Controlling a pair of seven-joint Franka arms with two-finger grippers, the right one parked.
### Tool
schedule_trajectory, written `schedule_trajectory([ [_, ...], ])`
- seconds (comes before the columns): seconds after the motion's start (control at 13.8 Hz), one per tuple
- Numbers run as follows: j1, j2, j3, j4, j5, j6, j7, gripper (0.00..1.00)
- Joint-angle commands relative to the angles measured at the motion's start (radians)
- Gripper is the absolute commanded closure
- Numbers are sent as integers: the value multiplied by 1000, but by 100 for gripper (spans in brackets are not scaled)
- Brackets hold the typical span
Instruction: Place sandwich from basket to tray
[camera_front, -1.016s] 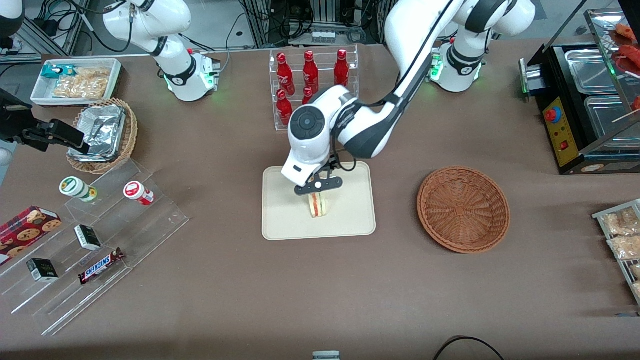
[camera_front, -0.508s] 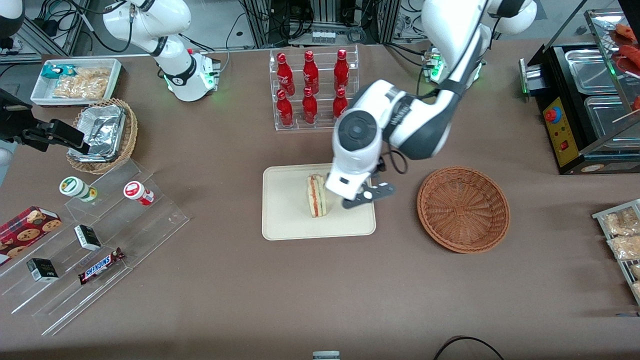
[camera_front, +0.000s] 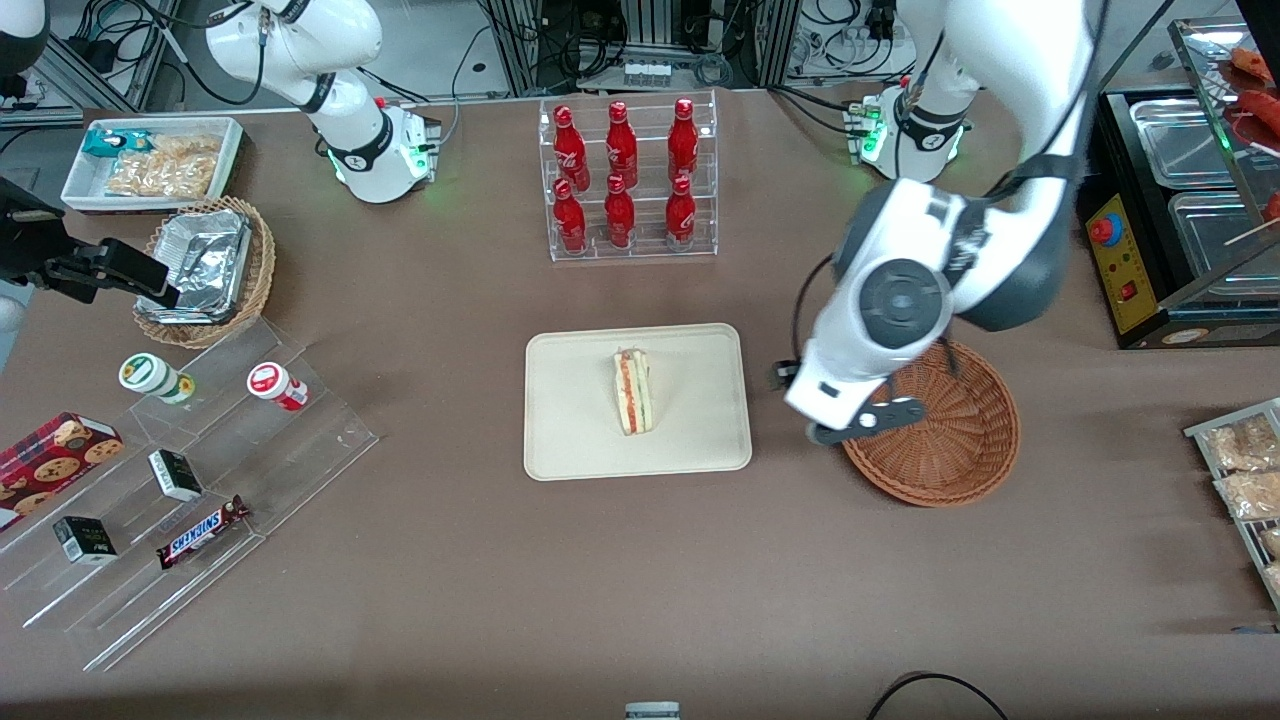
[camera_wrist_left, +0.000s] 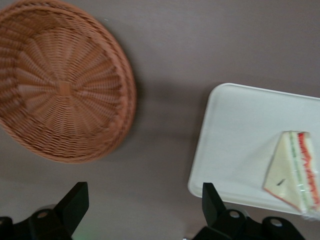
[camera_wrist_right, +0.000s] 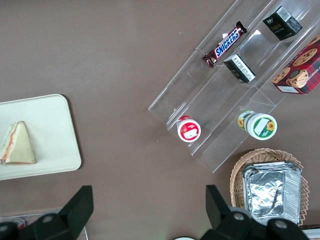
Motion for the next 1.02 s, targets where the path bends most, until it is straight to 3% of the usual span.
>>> schedule_trajectory([
  [0.0,67,-83,-9,-62,2,-48,102,0],
  [0.15,154,-132,-23,-73,2,-90,203,0],
  [0.51,467,-256,-234,-77,17,-186,412,0],
  [0.8,526,-330,-233,-76,94,-200,429,0],
  [0.94,526,-338,-186,-62,88,-195,486,0],
])
